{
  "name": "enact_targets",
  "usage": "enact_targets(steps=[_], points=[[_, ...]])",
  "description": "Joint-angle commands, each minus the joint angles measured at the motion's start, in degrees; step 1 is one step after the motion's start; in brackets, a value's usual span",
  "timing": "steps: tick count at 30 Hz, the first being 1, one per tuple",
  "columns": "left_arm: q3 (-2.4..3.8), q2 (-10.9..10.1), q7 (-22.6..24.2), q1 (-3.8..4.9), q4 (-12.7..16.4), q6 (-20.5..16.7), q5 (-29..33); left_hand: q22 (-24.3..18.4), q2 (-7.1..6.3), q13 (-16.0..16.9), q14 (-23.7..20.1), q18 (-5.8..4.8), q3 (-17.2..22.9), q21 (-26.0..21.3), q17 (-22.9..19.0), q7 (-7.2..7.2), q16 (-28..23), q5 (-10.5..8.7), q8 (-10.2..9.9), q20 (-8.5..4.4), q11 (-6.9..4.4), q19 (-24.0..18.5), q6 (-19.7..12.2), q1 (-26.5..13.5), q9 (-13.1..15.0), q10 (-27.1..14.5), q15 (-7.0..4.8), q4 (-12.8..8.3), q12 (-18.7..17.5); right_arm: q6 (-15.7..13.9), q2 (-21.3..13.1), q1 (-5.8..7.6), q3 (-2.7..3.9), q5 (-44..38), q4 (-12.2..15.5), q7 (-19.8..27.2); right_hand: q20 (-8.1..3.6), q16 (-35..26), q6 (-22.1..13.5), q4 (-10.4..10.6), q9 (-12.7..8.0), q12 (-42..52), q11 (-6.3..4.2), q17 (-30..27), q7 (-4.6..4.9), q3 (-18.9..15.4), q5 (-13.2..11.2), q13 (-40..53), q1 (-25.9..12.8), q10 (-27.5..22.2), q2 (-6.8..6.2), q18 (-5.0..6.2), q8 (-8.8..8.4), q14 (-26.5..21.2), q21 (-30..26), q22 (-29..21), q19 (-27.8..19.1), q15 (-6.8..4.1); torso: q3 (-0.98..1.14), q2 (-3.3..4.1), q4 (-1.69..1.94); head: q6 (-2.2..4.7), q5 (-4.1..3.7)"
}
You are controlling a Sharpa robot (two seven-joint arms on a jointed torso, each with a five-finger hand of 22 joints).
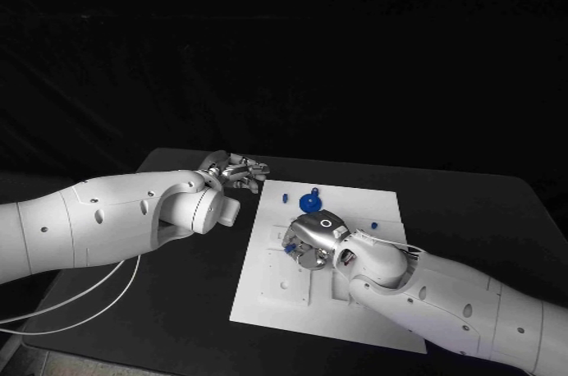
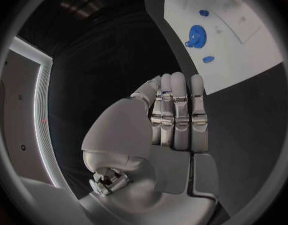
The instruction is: Assemble the parts on the task board
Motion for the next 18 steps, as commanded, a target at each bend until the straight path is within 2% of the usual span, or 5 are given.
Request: enact_targets(steps=[1, 5, 12, 14, 18], points=[[-0.02, 0.0, 0.5, 0.14, 0.1, 2.3, -0.2, 1.1, 0.17, 0.0, 0.2, 0.93, -0.1, -0.4, 0.0, -0.01, -0.3, -0.33, 0.0, 0.27, 0.15, 0.3, -0.1, 0.3, 0.0, -0.3, 0.35, 0.1, -0.3, -2.8, -1.2, -0.04, 0.09, 8.8, 1.0, 0.0, -0.53, 0.1, 0.3, 0.1, 0.2, 0.2, -0.34, 0.1, 0.02, -0.8, -0.2, 0.2, -0.1, 0.0, 0.39, 0.31, 0.13, 0.1, 0.3, 5.1, 2.1, -0.21, 0.00, -0.01, -0.15, 0.20, -0.02], [-0.07, -0.3, 1.6, 0.12, 0.3, 4.1, -1.2, 1.0, 0.25, -0.1, 0.1, 0.88, -0.3, -0.6, 0.0, -0.01, -0.3, -0.52, 0.0, 0.30, 0.20, 0.3, -0.1, 0.3, 0.0, -0.5, 0.38, 0.2, -0.4, -1.4, -3.5, -0.02, 0.97, 20.3, 2.5, 0.8, -0.60, -0.1, 0.2, 0.0, 0.2, 0.2, -0.31, 0.3, 0.04, -1.4, -0.2, 0.4, 0.0, -0.1, 0.92, 0.29, 0.14, 0.1, 0.1, 5.1, 2.0, -0.21, -0.01, -0.01, -0.23, 0.55, -0.25], [-0.10, -1.5, 5.8, 0.07, 1.1, 7.6, -7.3, 0.9, 0.19, -0.2, -0.1, 0.85, -0.5, -1.0, 0.0, 0.06, -0.4, -1.05, 0.0, 0.48, 0.52, 0.2, -0.1, 0.6, 0.0, -1.7, 0.61, 0.5, -1.5, 5.9, -8.3, 0.06, 4.21, 41.7, 4.5, 2.0, -0.56, -0.7, -0.2, -1.5, 0.2, -0.2, -0.22, 0.4, 0.12, -4.5, -0.3, 0.8, 0.1, -0.7, 3.10, 0.65, 0.15, -0.5, -0.7, 5.0, 1.5, -0.16, 0.12, -0.20, -0.55, 1.78, -1.26], [-0.10, -2.0, 7.9, 0.02, 1.5, 8.2, -10.4, 1.1, -0.06, -0.2, -0.1, 0.93, -0.5, -1.0, 0.0, 0.19, -0.4, -1.24, 0.0, 0.44, 0.59, 0.2, 0.1, 1.4, 0.0, -1.9, 0.59, 0.0, -2.0, 8.7, -9.5, 0.15, 5.03, 47.9, 4.6, 2.0, -0.57, -0.9, -0.2, -1.7, 0.2, -0.3, -0.26, 0.4, -0.04, -6.0, -0.3, 0.8, 0.2, -0.8, 3.79, 0.79, 0.13, -0.7, -1.1, 4.9, 1.4, -0.22, 0.16, -0.22, -0.57, 2.07, -2.21], [-0.11, -2.8, 12.8, -0.15, 2.9, 9.0, -21.1, 1.6, -0.82, -0.2, -0.3, 1.17, -0.7, 0.1, 0.0, 0.43, -0.4, -1.45, -0.1, 0.34, 0.70, -0.2, 0.7, 3.7, -0.1, -2.1, 0.57, -1.7, -3.2, 16.0, -11.2, 0.78, 6.09, 61.5, 3.5, 0.9, -0.52, -0.8, -0.2, -2.2, 0.2, -0.4, -0.17, 0.6, 0.10, -7.1, -0.3, 1.0, 0.3, -1.1, 4.45, 0.87, 0.16, -0.8, -1.8, 4.7, 1.2, -0.15, 0.24, -0.38, -0.85, 2.57, -3.10]])
